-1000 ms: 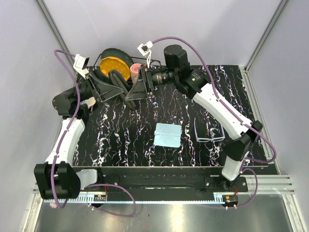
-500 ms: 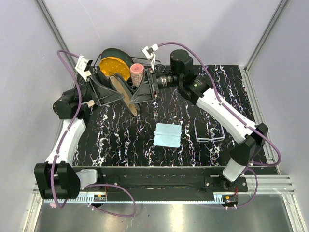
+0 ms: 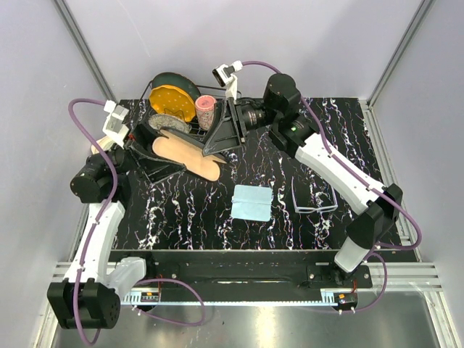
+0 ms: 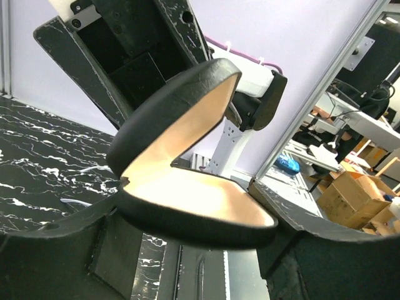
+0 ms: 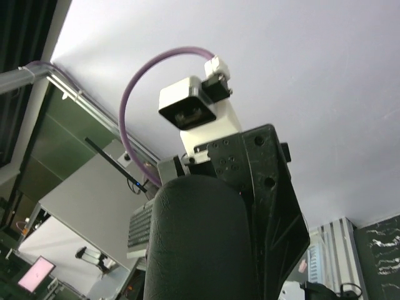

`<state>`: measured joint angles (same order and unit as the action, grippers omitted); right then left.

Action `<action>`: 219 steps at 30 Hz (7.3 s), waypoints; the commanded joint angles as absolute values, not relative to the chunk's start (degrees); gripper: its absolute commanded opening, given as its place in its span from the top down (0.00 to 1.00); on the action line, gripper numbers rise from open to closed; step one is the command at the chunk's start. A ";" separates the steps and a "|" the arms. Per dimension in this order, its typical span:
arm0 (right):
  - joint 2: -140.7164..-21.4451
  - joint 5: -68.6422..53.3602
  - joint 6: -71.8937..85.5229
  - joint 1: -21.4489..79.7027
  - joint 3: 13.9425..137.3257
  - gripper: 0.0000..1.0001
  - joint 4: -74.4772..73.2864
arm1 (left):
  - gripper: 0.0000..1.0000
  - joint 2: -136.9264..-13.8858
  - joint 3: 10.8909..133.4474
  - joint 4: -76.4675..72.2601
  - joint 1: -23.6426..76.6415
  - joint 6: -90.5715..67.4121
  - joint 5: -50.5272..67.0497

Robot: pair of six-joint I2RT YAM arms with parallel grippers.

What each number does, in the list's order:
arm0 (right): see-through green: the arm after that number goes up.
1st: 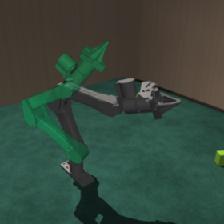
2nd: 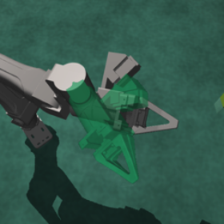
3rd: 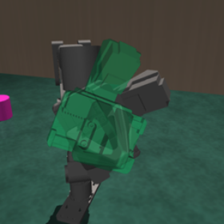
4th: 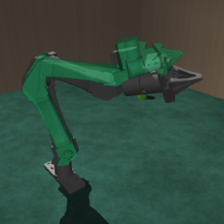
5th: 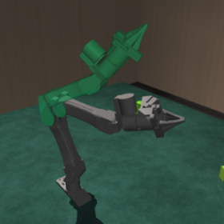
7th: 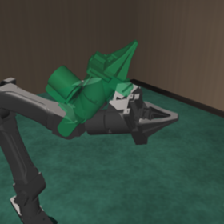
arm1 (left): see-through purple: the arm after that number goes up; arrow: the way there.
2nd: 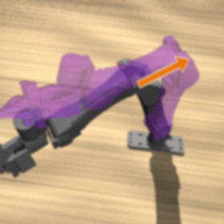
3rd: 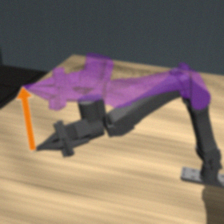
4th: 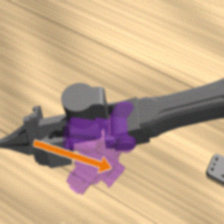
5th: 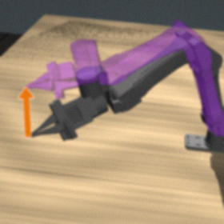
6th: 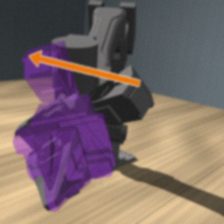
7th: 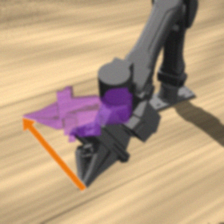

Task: Organize the sunglasses
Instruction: Open the sunglasses case, then place the opened sunglasses case at the center of the board, then pick up the opened sunglasses case from the center of the board, then pass from the right arm to the left

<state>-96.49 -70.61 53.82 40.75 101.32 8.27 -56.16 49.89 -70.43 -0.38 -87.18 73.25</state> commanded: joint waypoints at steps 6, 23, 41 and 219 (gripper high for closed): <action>-92.02 -69.26 59.41 38.23 102.83 1.00 17.93 | 0.91 -49.93 49.92 -36.37 -0.26 -58.56 80.33; -93.60 -63.82 47.41 35.78 104.24 1.00 0.38 | 0.01 -47.73 58.62 5.07 0.88 -26.56 72.08; -106.24 -55.81 25.14 30.85 100.81 1.00 -19.60 | 0.33 -48.69 63.38 32.43 0.62 -18.27 22.34; -125.24 -6.85 -29.27 39.64 94.39 0.71 9.50 | 0.84 -108.54 63.90 3.78 15.90 -60.81 18.20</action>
<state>-126.43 -4.10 -29.34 39.92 91.39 9.13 -109.06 63.29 6.87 14.81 -57.76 16.03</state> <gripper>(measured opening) 0.316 0.189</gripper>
